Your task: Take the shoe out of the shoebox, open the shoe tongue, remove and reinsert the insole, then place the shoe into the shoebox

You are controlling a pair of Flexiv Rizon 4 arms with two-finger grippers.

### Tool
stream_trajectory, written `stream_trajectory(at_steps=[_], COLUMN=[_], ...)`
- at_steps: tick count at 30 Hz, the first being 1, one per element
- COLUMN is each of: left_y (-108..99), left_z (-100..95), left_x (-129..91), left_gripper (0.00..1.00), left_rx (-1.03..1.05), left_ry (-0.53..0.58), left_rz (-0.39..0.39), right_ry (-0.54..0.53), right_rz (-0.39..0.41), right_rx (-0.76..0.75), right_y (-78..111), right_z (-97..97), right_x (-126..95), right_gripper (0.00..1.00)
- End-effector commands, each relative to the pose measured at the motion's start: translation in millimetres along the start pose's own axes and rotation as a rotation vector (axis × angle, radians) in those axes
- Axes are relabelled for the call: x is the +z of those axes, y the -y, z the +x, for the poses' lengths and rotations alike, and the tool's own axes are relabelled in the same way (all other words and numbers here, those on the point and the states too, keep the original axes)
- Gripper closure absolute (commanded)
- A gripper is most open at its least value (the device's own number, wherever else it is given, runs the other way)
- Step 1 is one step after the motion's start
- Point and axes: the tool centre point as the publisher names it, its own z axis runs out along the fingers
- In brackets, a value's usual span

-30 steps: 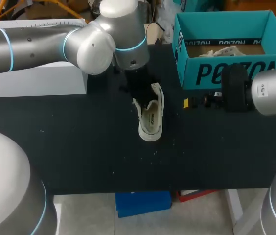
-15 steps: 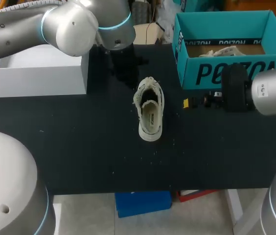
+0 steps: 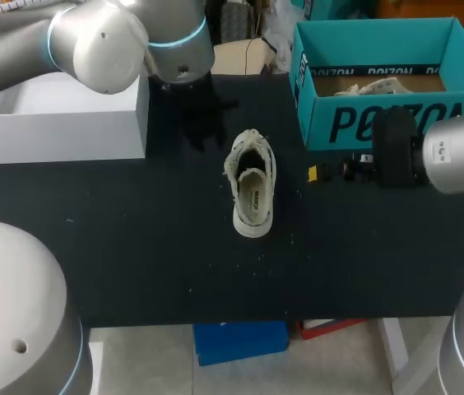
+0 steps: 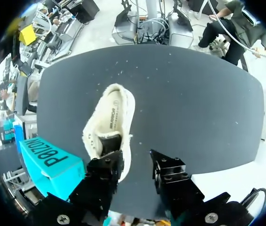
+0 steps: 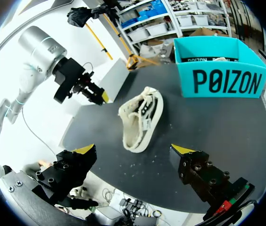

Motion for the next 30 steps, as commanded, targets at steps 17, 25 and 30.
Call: stream_trajectory(at_steps=[17, 25, 30], left_y=[-2, -2, -2], left_z=[3.9, 11.5, 11.5], left_x=[-12, -20, -20], left_gripper=[0.0, 0.0, 0.0], left_rx=[-0.355, -0.482, -0.482], left_ry=[0.224, 0.274, 0.274], left_rz=[0.144, 0.198, 0.198], right_ry=[0.001, 0.001, 0.001], right_rz=[0.0, 0.0, 0.0], right_rx=[0.0, 0.0, 0.0], right_y=[0.3, 0.3, 0.3], right_z=[0.7, 0.7, 0.7], right_x=[0, 0, 0], right_gripper=[0.0, 0.0, 0.0])
